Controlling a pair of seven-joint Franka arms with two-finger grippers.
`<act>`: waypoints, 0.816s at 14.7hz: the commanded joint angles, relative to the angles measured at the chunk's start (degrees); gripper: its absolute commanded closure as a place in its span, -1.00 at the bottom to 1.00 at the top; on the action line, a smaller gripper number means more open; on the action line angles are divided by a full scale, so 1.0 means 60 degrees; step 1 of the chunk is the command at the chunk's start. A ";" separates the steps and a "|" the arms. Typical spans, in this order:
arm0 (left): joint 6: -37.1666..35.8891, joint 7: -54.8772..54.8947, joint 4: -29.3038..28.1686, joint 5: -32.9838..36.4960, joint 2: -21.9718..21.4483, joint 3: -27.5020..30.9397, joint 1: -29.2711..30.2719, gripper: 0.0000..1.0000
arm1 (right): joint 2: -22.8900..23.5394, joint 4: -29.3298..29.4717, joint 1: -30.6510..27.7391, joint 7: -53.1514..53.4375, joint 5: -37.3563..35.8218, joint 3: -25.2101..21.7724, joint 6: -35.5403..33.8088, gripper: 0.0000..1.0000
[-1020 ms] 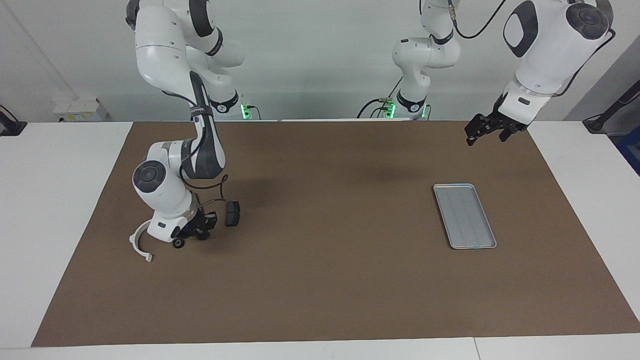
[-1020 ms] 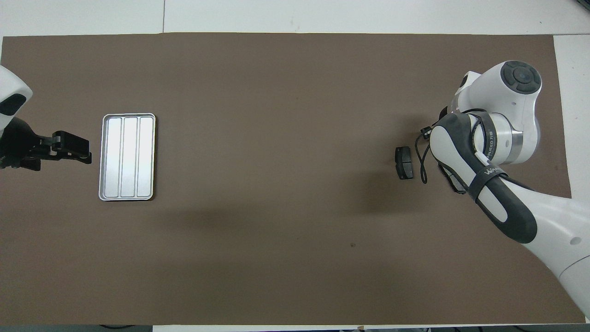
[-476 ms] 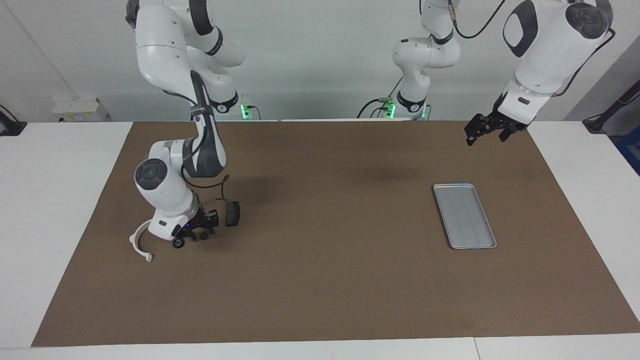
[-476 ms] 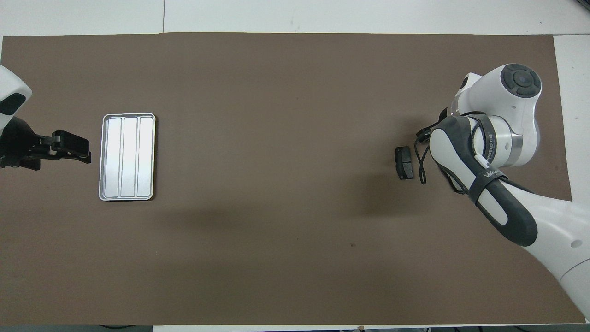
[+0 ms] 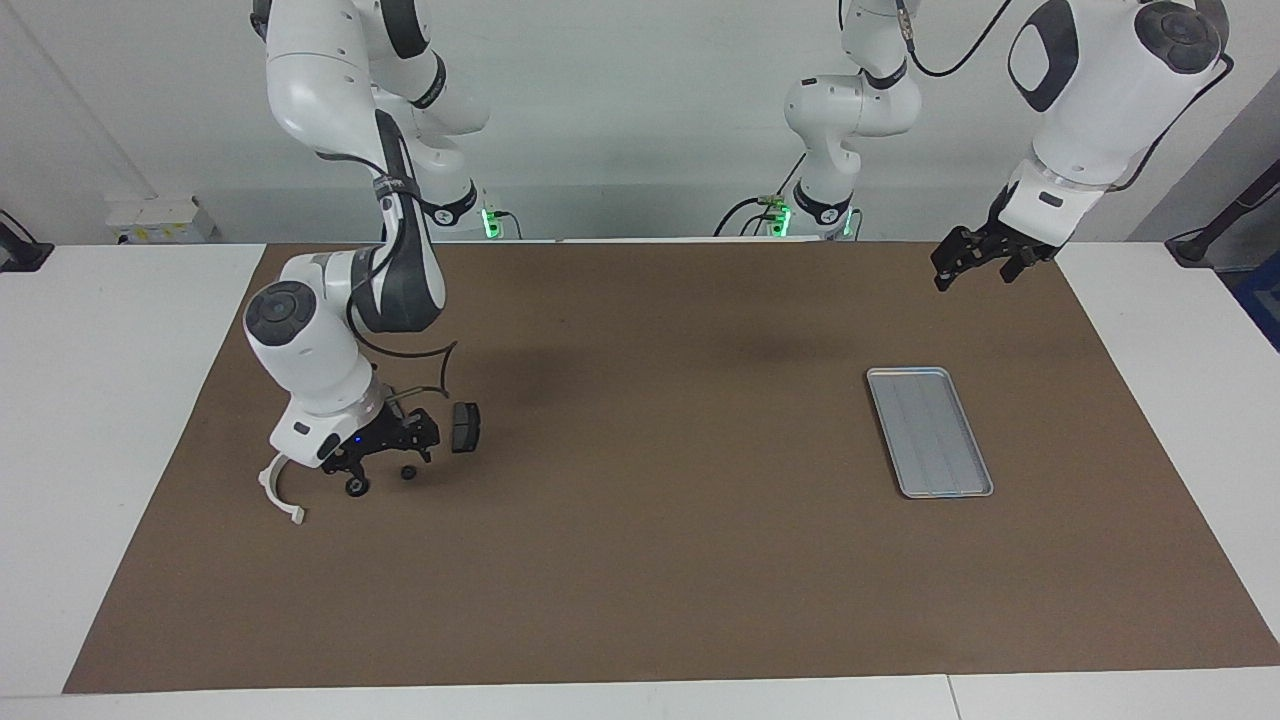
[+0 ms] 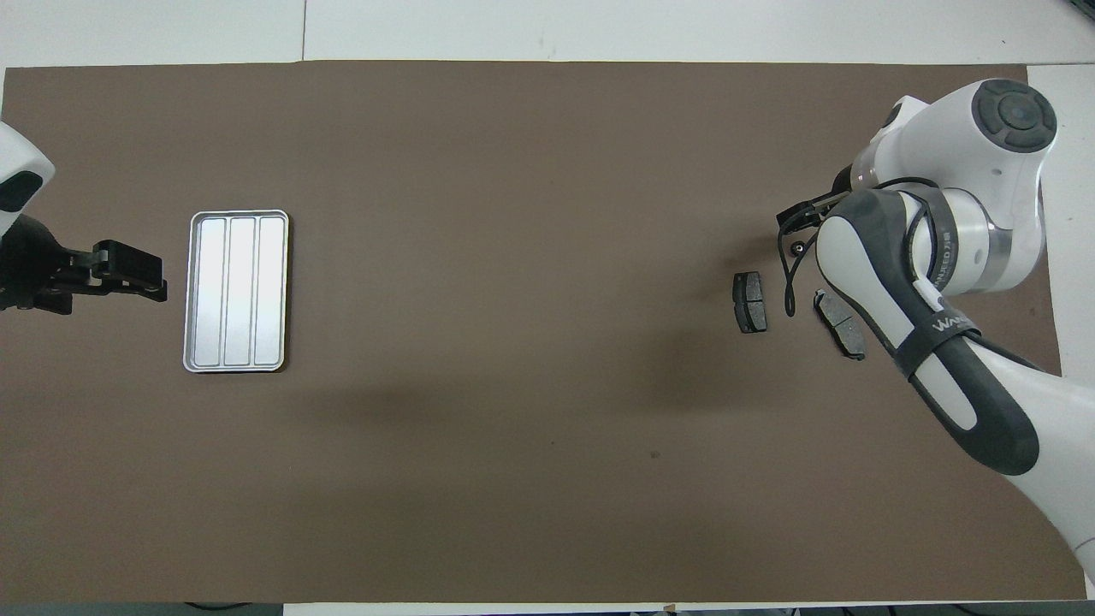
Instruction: Place bearing gear from tray to pile
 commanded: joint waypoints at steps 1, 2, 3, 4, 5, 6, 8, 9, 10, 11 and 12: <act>-0.0003 0.0082 0.0033 0.0086 -0.0034 0.0094 -0.0151 -1.00 | -0.0518 0.0255 -0.0107 0.0170 -0.0033 0.0004 -0.0756 -1.00; -0.0003 0.0053 0.0019 0.0086 -0.0048 0.0079 -0.0151 -1.00 | -0.0606 0.0547 -0.0122 0.0170 -0.0048 -0.0025 -0.1296 -1.00; -0.0017 0.0024 0.0019 0.0086 -0.0049 0.0079 -0.0151 -1.00 | -0.0781 0.0855 -0.0165 0.0170 -0.0063 -0.0040 -0.1838 -1.00; -0.0017 0.0009 -0.0010 0.0086 -0.0063 0.0079 -0.0136 -1.00 | -0.1058 0.0945 -0.0209 0.0170 -0.0078 -0.0040 -0.2221 -1.00; -0.0032 -0.0006 -0.0011 0.0086 -0.0063 0.0094 -0.0136 -1.00 | -0.1481 0.0946 -0.0210 0.0155 -0.0092 -0.0054 -0.2558 -1.00; -0.0046 0.0009 -0.0011 0.0086 -0.0078 0.0108 -0.0122 -1.00 | -0.1921 0.0946 -0.0195 0.0170 -0.0092 -0.0054 -0.2968 -1.00; -0.0061 0.0009 -0.0025 0.0086 -0.0122 0.0079 -0.0122 -1.00 | -0.2785 0.0946 -0.0151 0.0286 -0.0107 -0.0054 -0.3847 -1.00; -0.0061 -0.0006 -0.0025 0.0086 -0.0122 0.0079 -0.0122 -1.00 | -0.3094 0.0946 -0.0180 0.0418 -0.0107 -0.0040 -0.4141 -1.00; -0.0061 -0.0006 -0.0025 0.0086 -0.0136 0.0079 -0.0122 -1.00 | -0.3285 0.0946 -0.0195 0.0419 -0.0122 -0.0054 -0.4260 -1.00; -0.0061 -0.0006 -0.0025 0.0086 -0.0136 0.0079 -0.0122 -1.00 | -0.3432 0.0975 -0.0224 0.0419 -0.0122 -0.0069 -0.4333 -1.00; -0.0061 -0.0006 -0.0025 0.0086 -0.0122 0.0079 -0.0122 -1.00 | -0.3535 0.0990 -0.0224 0.0419 -0.0107 -0.0069 -0.4552 -1.00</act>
